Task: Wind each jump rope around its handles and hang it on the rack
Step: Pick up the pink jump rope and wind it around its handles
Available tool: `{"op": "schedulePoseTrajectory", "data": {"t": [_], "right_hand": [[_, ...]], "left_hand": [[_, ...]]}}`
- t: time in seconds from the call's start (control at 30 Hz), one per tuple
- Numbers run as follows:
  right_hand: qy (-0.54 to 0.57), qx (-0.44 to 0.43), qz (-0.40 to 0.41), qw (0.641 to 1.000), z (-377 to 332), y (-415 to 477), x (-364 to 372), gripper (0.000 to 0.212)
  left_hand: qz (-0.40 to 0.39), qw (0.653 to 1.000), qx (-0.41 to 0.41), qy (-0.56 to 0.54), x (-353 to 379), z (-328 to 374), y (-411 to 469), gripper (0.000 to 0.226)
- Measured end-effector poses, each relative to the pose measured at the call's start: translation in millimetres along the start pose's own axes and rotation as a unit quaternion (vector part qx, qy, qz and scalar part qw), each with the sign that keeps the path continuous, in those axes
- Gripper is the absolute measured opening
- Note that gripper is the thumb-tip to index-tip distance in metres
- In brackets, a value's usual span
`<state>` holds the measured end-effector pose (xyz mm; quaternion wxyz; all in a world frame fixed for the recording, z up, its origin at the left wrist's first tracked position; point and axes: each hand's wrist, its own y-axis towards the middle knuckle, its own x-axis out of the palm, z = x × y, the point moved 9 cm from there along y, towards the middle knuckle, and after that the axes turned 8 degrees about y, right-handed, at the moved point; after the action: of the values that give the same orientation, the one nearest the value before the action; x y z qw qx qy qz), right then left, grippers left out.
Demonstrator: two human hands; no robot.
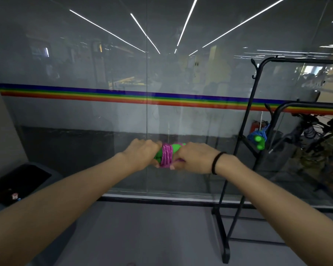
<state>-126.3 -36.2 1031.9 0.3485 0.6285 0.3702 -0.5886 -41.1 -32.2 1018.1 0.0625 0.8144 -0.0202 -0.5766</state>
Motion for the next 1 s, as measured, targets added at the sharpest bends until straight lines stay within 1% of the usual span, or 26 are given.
{"op": "schedulePoseTrajectory", "data": {"t": [0.07, 0.13, 0.2, 0.23, 0.3, 0.33, 0.4, 0.43, 0.5, 0.53, 0.57, 0.6, 0.63, 0.67, 0.73, 0.77, 0.8, 0.87, 0.93, 1.0], "right_hand": [[0.001, -0.035, -0.006, 0.999, -4.0, 2.8, -16.7, 0.034], [0.036, -0.076, -0.009, 0.996, -4.0, 8.1, -30.7, 0.031], [0.12, -0.092, -0.009, 0.988, 4.2, 16.0, -37.2, 0.027], [0.175, -0.088, -0.002, 0.981, 12.1, 20.3, -39.2, 0.024], [0.287, -0.084, 0.016, 0.954, 25.5, 24.0, -41.6, 0.021], [0.342, -0.078, 0.026, 0.936, 29.4, 22.0, -40.9, 0.019], [0.444, -0.057, 0.056, 0.892, 41.9, 19.0, -29.5, 0.019], [0.478, -0.05, 0.084, 0.873, 49.0, 18.9, -24.1, 0.022], [0.501, -0.077, 0.129, 0.852, 47.6, 19.2, -12.8, 0.027], [0.508, -0.057, 0.126, 0.85, 49.1, 21.9, -2.7, 0.025], [0.524, -0.012, 0.113, 0.844, 51.6, 22.7, 8.4, 0.027], [0.494, 0.009, 0.108, 0.863, 52.2, 22.7, 13.7, 0.031], [0.472, 0.023, 0.105, 0.875, 54.8, 23.7, 18.3, 0.032], [0.432, 0.029, 0.103, 0.896, 50.5, 22.7, 18.9, 0.033], [0.312, 0.015, 0.094, 0.945, 41.1, 20.3, 17.5, 0.031], [0.243, 0.025, 0.084, 0.966, 35.9, 18.1, 16.9, 0.031], [0.19, 0.041, 0.066, 0.979, 30.7, 16.2, 18.8, 0.03], [0.07, 0.068, 0.041, 0.994, 18.6, 13.2, 21.2, 0.031], [-0.051, 0.044, 0.026, 0.997, 1.9, 8.6, 20.7, 0.032], [-0.132, 0.013, 0.009, 0.991, -11.0, 4.7, 20.3, 0.031]], "left_hand": [[-0.015, 0.998, 0.053, 0.019, -1.3, 6.4, -3.5, 0.043], [-0.021, 0.993, 0.118, 0.003, -4.9, 16.4, -8.9, 0.04], [0.006, 0.984, 0.176, -0.022, -12.6, 25.9, -15.6, 0.033], [0.027, 0.98, 0.19, -0.049, -17.3, 27.9, -19.2, 0.029], [0.072, 0.966, 0.193, -0.154, -26.1, 25.3, -25.1, 0.027], [0.09, 0.952, 0.188, -0.225, -29.7, 22.1, -28.0, 0.027], [0.115, 0.902, 0.171, -0.38, -34.0, 15.6, -32.8, 0.032], [0.128, 0.873, 0.154, -0.444, -35.0, 12.0, -34.2, 0.034], [0.151, 0.823, 0.092, -0.539, -32.8, 1.2, -33.3, 0.027], [0.157, 0.802, 0.049, -0.574, -28.5, -6.1, -30.8, 0.021], [0.158, 0.783, 0.002, -0.602, -22.9, -14.1, -28.7, 0.017], [0.154, 0.767, -0.043, -0.622, -15.6, -22.4, -26.4, 0.015], [0.148, 0.759, -0.085, -0.628, -8.2, -29.9, -24.5, 0.016], [0.143, 0.769, -0.117, -0.612, -2.4, -36.8, -23.1, 0.02], [0.137, 0.815, -0.159, -0.54, 6.0, -46.8, -21.6, 0.028], [0.132, 0.837, -0.176, -0.5, 9.7, -50.4, -21.3, 0.032], [0.125, 0.857, -0.186, -0.463, 12.2, -52.9, -20.5, 0.035], [0.1, 0.9, -0.183, -0.383, 14.5, -50.1, -17.8, 0.041], [0.07, 0.943, -0.169, -0.279, 12.7, -40.2, -16.0, 0.05], [0.04, 0.976, -0.142, -0.161, 10.5, -27.0, -12.7, 0.055]]}}
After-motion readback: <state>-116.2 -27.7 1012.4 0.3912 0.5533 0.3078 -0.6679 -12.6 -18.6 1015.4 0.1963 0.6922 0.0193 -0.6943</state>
